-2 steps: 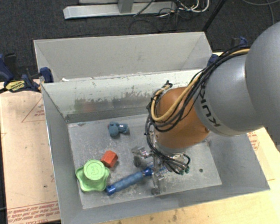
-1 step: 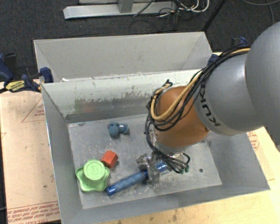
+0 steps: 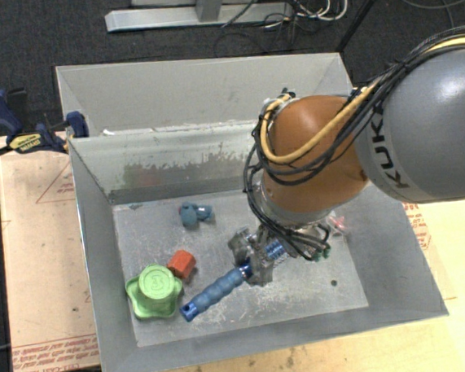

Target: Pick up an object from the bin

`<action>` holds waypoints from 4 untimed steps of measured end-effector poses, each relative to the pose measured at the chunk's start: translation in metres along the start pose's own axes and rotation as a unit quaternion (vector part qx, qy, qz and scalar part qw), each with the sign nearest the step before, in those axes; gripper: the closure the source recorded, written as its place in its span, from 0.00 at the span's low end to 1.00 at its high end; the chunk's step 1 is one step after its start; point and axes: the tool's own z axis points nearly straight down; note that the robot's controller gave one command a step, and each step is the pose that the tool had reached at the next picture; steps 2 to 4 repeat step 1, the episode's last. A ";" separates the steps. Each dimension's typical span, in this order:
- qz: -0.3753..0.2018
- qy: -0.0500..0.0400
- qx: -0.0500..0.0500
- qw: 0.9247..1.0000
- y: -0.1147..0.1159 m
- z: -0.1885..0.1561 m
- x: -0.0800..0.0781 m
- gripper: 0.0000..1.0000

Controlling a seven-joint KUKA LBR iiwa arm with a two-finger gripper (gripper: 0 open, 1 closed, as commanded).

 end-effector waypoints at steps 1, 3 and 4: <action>0.017 0.001 0.000 1.000 -0.002 -0.053 0.003 1.00; 0.017 0.001 0.000 1.000 -0.002 -0.053 0.003 1.00; 0.017 0.001 0.000 1.000 -0.002 -0.053 0.003 1.00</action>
Offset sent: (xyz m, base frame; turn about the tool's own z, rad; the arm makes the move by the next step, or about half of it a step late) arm -0.0033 -0.0040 0.0502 0.0342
